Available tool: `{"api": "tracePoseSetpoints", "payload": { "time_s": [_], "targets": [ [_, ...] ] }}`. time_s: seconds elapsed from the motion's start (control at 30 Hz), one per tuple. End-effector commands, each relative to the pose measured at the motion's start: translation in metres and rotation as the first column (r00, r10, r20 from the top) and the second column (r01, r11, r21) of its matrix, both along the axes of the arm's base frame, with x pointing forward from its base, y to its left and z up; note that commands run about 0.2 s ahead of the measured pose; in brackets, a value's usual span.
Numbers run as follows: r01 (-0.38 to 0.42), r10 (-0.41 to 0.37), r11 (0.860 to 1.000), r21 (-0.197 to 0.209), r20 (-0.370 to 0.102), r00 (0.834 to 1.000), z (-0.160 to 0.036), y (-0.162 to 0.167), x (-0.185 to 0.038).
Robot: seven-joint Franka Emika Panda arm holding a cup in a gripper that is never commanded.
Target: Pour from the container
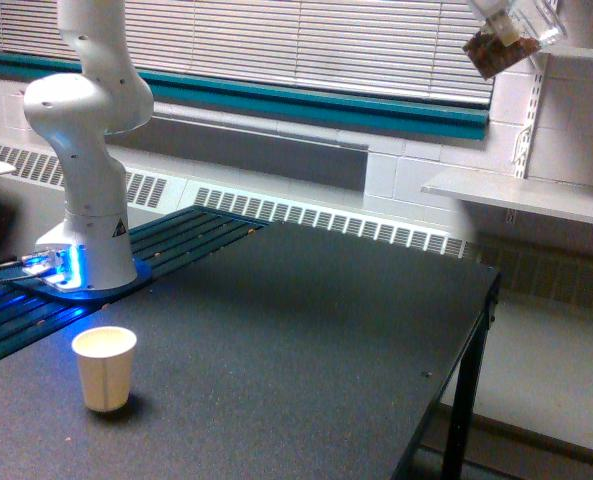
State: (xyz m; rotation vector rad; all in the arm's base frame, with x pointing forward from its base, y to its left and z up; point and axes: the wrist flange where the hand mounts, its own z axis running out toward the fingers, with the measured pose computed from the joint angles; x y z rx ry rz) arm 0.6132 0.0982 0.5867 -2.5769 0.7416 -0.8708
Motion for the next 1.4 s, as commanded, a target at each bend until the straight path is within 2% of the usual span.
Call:
{"api": "tracePoseSetpoints", "payload": {
  "time_s": [0.03,0.4,0.63,0.8,0.87,0.93,1.13,1.33,1.4],
  "targets": [
    [-0.005,0.005,1.0,-0.001,0.014,1.0,0.0,0.002,0.002],
    [0.0,0.0,1.0,-0.029,0.022,1.0,-0.005,-0.021,0.001],
    [0.01,-0.008,0.997,-0.08,0.037,0.999,-0.003,-0.055,-0.003],
    [0.014,-0.01,0.995,-0.097,0.042,0.999,-0.007,-0.079,-0.009],
    [0.02,-0.017,0.996,-0.092,0.039,0.999,-0.011,-0.089,-0.012],
    [0.031,-0.026,0.993,-0.114,0.045,0.999,-0.014,-0.103,-0.017],
    [0.044,-0.042,0.99,-0.131,0.018,0.999,-0.032,-0.139,-0.036],
    [0.074,-0.073,0.98,-0.183,0.011,0.997,-0.042,-0.185,-0.062],
    [0.08,-0.08,0.98,-0.185,0.006,0.997,-0.047,-0.197,-0.071]
  ]
}}
